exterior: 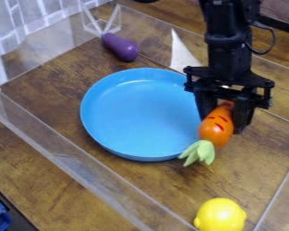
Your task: Move the carrot to the right side
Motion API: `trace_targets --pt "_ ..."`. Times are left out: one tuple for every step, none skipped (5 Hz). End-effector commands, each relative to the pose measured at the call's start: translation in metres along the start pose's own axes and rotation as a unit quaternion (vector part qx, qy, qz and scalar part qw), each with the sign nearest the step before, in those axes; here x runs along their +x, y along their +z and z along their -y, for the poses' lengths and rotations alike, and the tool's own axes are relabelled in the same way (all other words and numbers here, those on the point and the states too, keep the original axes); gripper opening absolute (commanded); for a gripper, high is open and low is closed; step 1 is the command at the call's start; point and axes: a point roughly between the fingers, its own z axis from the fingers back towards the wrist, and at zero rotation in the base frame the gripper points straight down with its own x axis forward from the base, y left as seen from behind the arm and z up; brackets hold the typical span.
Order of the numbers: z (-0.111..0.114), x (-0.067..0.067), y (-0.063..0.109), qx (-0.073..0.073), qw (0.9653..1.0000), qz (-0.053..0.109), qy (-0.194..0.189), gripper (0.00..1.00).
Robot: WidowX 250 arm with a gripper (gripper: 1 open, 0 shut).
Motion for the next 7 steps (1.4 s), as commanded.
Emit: trace_targets --pt "0.0121 0.0089 0.0158 -0.003 0.9993 0.023 -0.029 0.00" --pt "0.0140 0.0106 0.0145 -0.002 0.9991 0.015 -0.040 0.00" --pt "0.0154 0.0113 0.0143 0.001 0.9988 0.008 -0.049 0.00" --pt "0.0165 0.0114 0.0136 0.003 0.9983 0.001 -0.058 0.00" --pt "0.0177 0.0114 0.0125 0.003 0.9979 -0.005 -0.064 0.00" --pt "0.0183 0.0111 0.0124 0.001 0.9975 -0.010 -0.070 0.00" --pt "0.0175 0.0095 0.0153 0.003 0.9971 -0.013 -0.075 0.00"
